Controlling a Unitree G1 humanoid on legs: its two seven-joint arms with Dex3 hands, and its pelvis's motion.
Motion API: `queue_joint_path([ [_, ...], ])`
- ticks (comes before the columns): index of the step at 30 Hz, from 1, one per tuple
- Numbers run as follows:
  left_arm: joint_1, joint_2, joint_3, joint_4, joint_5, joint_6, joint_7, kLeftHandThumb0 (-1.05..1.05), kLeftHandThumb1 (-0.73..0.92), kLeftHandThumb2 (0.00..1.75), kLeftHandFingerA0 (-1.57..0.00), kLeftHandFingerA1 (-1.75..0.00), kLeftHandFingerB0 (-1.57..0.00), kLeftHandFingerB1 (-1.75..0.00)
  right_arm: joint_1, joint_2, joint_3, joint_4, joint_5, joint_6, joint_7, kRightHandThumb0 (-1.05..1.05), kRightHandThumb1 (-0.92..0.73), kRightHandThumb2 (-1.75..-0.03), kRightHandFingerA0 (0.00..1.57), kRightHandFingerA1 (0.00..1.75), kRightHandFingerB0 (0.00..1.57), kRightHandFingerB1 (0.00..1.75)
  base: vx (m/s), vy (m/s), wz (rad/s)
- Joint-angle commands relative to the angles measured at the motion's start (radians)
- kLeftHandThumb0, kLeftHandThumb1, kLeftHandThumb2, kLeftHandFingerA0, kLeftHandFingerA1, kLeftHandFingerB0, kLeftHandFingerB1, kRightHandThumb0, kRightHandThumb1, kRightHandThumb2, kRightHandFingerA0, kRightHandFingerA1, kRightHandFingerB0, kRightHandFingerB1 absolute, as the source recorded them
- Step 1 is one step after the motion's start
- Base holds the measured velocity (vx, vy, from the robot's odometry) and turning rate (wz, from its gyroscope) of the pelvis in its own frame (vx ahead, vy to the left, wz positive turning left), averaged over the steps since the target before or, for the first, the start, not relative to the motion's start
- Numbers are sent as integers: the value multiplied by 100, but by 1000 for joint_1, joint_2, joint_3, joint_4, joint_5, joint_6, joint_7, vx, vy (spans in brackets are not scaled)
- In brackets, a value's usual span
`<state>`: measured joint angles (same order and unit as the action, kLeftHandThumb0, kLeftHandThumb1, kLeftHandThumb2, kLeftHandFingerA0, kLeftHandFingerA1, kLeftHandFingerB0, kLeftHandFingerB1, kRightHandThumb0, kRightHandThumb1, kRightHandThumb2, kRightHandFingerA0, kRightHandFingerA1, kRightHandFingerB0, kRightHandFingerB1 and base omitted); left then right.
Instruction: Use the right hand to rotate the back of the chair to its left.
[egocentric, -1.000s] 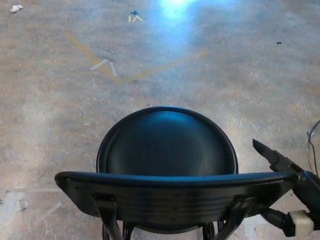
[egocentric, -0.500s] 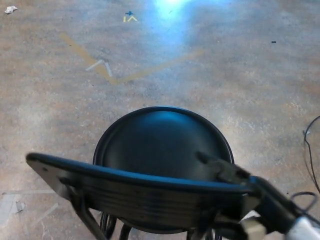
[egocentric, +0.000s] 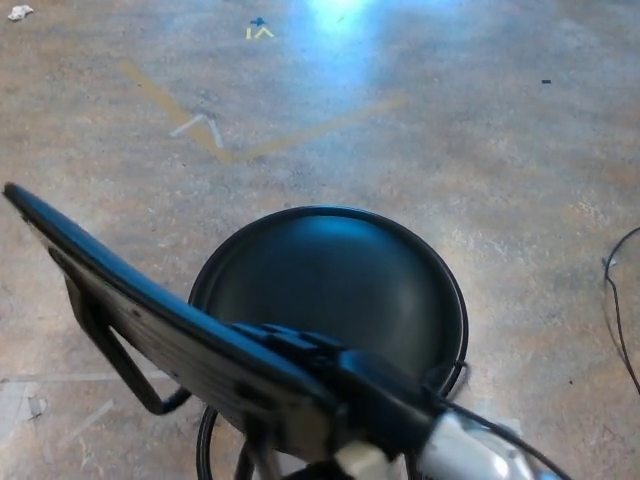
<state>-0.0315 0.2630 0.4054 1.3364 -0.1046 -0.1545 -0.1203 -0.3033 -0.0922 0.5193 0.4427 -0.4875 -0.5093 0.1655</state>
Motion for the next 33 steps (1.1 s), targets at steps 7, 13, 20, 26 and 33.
queue_joint_path([
  [7, -1, 16, -3, 3, -3, 3, -8, -69, 65, 102, -40, -57, -29, -49, -158, 163, 99, 167, -87, 89, -57, -105, -80, -65, 0, 0, 0, 0, 0, 0, 0],
  [13, 5, 18, -17, 4, 10, 6, -13, -68, 65, 103, -38, -56, -22, -47, -225, 218, 115, 336, -91, 87, -104, -105, -66, -106, 0, 6, 0, 0, 0, 0, 0],
  [20, 11, 25, -25, 3, 10, 2, -24, -69, 79, 66, -38, -42, -31, -35, -281, 222, 85, 487, -57, 84, -148, -103, -64, -105, 0, 6, 0, 0, 0, 0, 0],
  [26, 13, 22, -27, 5, 7, 2, -20, -66, 64, 103, -38, -58, -21, -46, -278, 185, 58, 535, -52, 57, -190, -105, -81, -64, 0, 0, 0, 0, 0, 0, 0],
  [33, 13, 22, -24, 2, 0, -3, -25, -68, 79, 66, -38, -43, -31, -35, -205, 73, -9, 428, -32, -5, -213, -104, -80, -64, 0, 0, 0, 0, 0, 0, 0],
])
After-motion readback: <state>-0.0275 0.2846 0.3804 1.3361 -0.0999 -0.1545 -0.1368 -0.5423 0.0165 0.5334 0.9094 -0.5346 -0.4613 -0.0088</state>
